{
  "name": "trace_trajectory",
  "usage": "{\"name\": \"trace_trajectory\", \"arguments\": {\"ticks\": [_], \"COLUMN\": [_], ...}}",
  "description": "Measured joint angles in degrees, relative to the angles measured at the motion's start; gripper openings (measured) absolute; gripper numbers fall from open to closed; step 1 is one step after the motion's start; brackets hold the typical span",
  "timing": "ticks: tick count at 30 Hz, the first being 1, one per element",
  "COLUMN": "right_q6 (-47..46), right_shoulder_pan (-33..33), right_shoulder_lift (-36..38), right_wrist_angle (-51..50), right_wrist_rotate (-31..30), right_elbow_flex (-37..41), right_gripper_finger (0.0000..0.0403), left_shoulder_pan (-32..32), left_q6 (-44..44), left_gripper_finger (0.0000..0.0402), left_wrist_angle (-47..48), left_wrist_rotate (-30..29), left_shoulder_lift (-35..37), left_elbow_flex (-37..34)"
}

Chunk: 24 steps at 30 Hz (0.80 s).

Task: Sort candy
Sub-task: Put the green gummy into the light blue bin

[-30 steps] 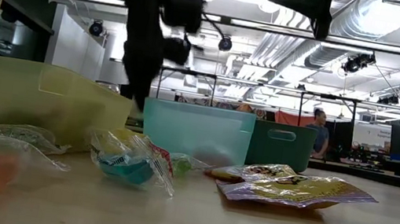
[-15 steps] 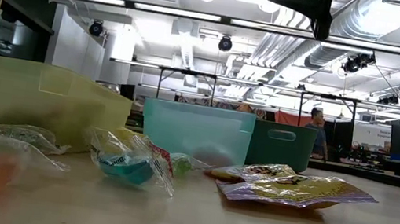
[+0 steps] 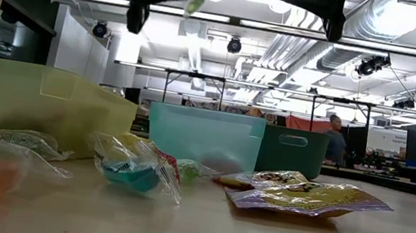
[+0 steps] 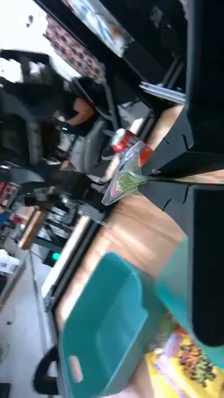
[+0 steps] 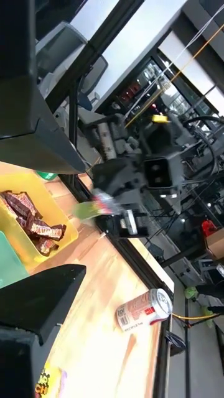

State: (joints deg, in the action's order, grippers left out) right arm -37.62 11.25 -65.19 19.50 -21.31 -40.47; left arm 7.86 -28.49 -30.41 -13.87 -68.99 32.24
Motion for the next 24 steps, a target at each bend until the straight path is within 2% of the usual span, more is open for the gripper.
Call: {"name": "trace_trajectory", "arguments": {"ticks": [7, 14, 24], "right_q6": [0.16, 0.16, 0.14], "right_shoulder_pan": [0.0, 0.0, 0.0], "right_shoulder_lift": [0.0, 0.0, 0.0], "right_wrist_angle": [0.01, 0.16, 0.47], "right_wrist_rotate": [-0.54, -0.75, -0.91], "right_elbow_flex": [0.02, 0.02, 0.02], "right_gripper_finger": [0.0245, 0.0245, 0.0245], "left_shoulder_pan": [0.74, 0.74, 0.74], "left_q6": [0.3, 5.36, 6.16], "left_gripper_finger": [0.0, 0.0001, 0.0001], "left_wrist_angle": [-0.93, -0.77, -0.2], "left_wrist_rotate": [1.09, 1.48, 1.27], "left_shoulder_lift": [-7.31, -13.18, -14.75], "left_elbow_flex": [3.51, 6.71, 7.66]}}
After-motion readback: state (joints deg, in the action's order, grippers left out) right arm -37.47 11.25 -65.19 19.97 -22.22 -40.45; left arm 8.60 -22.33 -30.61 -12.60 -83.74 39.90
